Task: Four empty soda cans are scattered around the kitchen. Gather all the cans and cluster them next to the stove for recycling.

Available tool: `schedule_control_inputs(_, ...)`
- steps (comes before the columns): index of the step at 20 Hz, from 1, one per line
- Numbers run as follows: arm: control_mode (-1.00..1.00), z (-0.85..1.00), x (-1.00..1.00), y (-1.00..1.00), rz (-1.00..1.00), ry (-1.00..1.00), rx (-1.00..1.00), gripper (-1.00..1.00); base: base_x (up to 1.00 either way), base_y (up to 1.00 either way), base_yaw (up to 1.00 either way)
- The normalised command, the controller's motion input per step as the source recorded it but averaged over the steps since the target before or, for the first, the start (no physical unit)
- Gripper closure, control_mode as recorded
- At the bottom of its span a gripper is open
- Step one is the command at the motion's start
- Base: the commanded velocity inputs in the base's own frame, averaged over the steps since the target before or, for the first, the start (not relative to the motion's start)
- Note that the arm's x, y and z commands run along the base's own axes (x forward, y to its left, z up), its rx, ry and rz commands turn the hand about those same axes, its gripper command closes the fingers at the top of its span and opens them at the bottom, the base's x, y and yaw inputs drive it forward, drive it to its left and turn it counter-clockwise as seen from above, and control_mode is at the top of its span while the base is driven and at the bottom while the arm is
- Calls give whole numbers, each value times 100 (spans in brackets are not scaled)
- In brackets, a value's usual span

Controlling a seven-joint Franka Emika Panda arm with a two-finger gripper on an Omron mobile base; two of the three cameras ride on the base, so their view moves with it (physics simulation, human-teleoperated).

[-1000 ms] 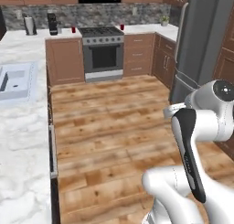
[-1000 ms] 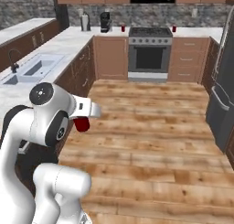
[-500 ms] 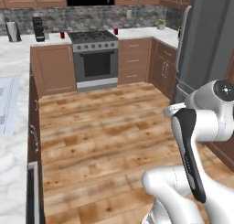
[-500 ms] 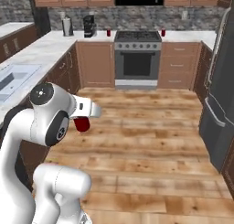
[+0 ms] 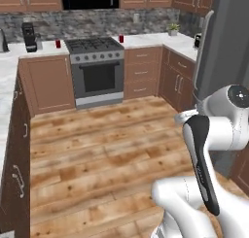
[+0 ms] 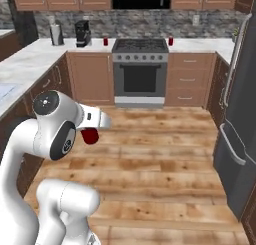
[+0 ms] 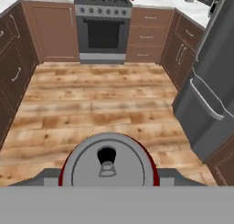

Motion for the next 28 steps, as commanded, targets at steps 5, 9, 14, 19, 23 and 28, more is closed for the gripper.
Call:
schedule_control_inputs(5, 100, 0, 0, 0, 0, 0, 0, 100, 100, -32, 0)
schedule_control_inputs(9, 100, 0, 0, 0, 0, 0, 0, 100, 100, -27, 0)
schedule_control_inputs(14, 100, 0, 0, 0, 0, 0, 0, 100, 100, -25, 0)
schedule_control_inputs(19, 100, 0, 0, 0, 0, 0, 0, 100, 100, -28, 0)
schedule_control_inputs(23, 100, 0, 0, 0, 0, 0, 0, 100, 100, -20, 1)
schedule_control_inputs(28, 100, 0, 0, 0, 0, 0, 0, 100, 97, -21, 2)
